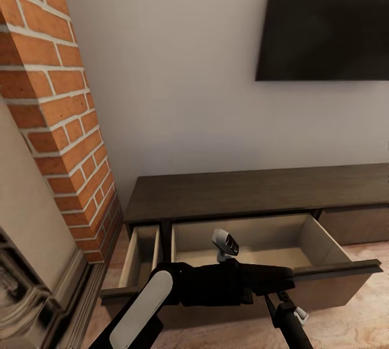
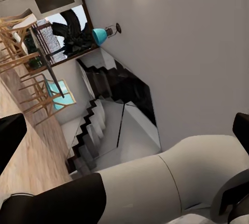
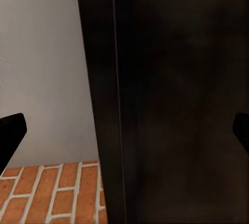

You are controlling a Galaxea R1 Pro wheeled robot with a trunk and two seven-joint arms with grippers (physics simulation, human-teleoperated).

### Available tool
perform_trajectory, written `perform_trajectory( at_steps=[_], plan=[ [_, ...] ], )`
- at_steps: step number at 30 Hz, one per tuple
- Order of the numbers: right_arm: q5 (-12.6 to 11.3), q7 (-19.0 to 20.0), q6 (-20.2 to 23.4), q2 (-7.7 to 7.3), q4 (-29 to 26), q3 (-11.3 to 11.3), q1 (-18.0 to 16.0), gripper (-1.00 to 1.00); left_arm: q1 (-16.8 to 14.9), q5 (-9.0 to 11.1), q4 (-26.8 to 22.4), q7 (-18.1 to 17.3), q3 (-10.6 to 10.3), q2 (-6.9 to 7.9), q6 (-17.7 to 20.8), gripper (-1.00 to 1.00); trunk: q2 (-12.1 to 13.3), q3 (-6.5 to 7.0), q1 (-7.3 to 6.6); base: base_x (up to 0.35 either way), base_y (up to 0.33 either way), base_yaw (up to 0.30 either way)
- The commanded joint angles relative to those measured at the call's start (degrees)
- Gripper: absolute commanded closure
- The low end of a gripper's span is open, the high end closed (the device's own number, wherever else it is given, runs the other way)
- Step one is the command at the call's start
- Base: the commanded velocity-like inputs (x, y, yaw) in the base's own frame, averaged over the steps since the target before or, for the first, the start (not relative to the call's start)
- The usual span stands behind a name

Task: Place each of the two pumpkins and all three candles from the living room inside a cabinet in the living room (use any cabinet), then make sure every cabinet is closed, and position the cauldron so it is next to a table in the living room.

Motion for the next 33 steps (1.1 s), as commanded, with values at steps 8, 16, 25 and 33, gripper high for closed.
perform_trajectory(
  at_steps=[8, 16, 25, 33],
  plan=[
    [-0.39, 0.15, 0.6, -0.01, 0.03, 0.02, -0.03, -1.0, -0.03, -0.06, 0.03, -0.16, 0.01, -0.07, 0.18, -1.0, -0.02, -0.05, -0.02, -0.082, 0.0, 0.0],
    [-0.39, 0.15, 0.66, -0.01, 0.03, 0.02, -0.03, -1.0, -0.03, -0.06, 0.03, -0.16, 0.01, -0.07, 0.18, -1.0, -0.02, -0.05, -0.02, -0.193, -0.011, 0.0],
    [-0.39, 0.15, 0.69, -0.01, 0.03, 0.02, -0.03, -1.0, -0.03, -0.06, 0.03, -0.16, 0.04, -0.07, 0.18, -1.0, -0.02, -0.05, -0.02, -0.128, -0.03, 0.0],
    [-0.39, -0.01, 0.69, 0.01, 0.03, 0.02, -0.03, -1.0, -0.03, -0.06, 0.03, -0.16, 0.09, -0.04, 0.18, -1.0, -0.02, -0.05, -0.02, -0.21, -0.098, 0.0]
  ],
)
